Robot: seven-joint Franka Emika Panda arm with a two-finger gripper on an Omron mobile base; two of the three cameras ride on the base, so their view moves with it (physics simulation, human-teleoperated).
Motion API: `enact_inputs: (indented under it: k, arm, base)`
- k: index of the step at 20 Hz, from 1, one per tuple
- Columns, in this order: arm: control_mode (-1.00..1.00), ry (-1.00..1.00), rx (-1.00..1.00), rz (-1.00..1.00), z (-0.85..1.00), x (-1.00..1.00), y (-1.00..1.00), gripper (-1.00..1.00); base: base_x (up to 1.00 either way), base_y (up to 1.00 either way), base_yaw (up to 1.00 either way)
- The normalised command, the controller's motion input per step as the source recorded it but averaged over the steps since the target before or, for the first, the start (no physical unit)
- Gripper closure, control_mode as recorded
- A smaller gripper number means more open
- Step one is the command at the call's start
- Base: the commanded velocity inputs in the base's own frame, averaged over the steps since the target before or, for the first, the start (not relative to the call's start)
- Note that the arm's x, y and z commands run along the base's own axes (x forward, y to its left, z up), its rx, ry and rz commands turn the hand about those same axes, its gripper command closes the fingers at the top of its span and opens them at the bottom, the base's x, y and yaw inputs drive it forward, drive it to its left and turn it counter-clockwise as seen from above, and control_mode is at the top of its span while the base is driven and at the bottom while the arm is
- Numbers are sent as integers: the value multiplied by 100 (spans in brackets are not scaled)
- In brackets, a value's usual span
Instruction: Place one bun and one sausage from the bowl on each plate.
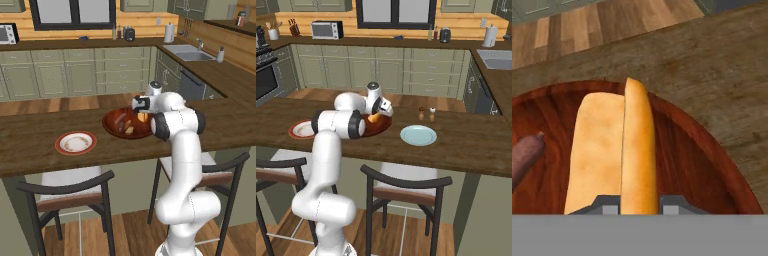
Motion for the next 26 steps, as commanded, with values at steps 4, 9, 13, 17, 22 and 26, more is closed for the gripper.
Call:
enact_inputs:
  k: [4, 9, 13, 17, 22, 26]
  arm:
    - [-100, -23, -3, -36, 77, -46, 0, 100]
    - [-100, -13, -8, -83, 41, -20, 0, 100]
    - [-100, -12, -4, -83, 51, -24, 0, 100]
    - [-100, -16, 18, -46, 70, -57, -29, 100]
    - [-100, -2, 52, -25, 35, -40, -96, 100]
    - [-100, -6, 32, -7, 8, -33, -66, 100]
  base:
    - [0, 0, 0]
    - [0, 0, 0]
    - [0, 0, 0]
    - [0, 0, 0]
    - [0, 0, 0]
    - [0, 0, 0]
